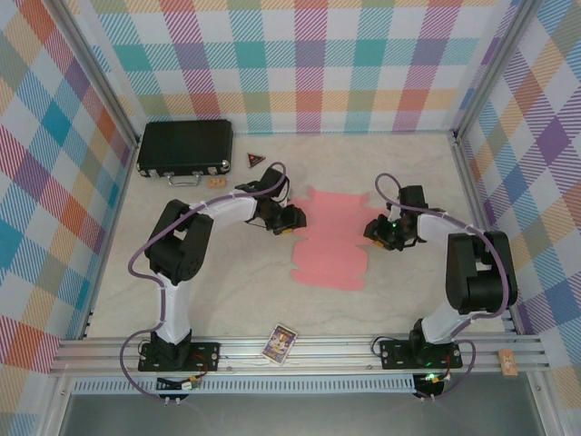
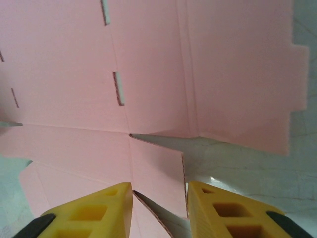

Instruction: Fold the paper box

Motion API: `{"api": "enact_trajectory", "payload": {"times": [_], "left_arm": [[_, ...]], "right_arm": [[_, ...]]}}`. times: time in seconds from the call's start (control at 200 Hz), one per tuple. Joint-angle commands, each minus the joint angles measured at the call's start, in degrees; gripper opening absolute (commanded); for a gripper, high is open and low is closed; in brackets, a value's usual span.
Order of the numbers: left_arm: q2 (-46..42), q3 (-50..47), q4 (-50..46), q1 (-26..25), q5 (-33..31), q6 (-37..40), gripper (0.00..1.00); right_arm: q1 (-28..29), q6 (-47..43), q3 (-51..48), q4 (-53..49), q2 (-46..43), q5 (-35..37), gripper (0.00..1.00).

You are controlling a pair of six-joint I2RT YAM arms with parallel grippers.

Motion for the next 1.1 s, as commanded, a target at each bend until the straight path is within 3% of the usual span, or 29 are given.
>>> {"api": "enact_trajectory", "payload": {"times": [0.0,0.365,1.095], "left_arm": [[0.6,0.8,2.2,-0.7,3.1,-1.3,0.42],[0.1,1.4,4.5,-1.0,6.0,-2.3,0.38],[4.9,4.4,8.6,-3.7,10.0,-3.7,0.47]], "right_arm": [[-0.4,0.6,1.1,1.1,1.2,-2.9,0.32],[-0.2,0.3,1.2,2.3,0.8,-6.1,0.29],[3.0,0.7,5.3,3.6,6.3,-10.2,0.34]]}}
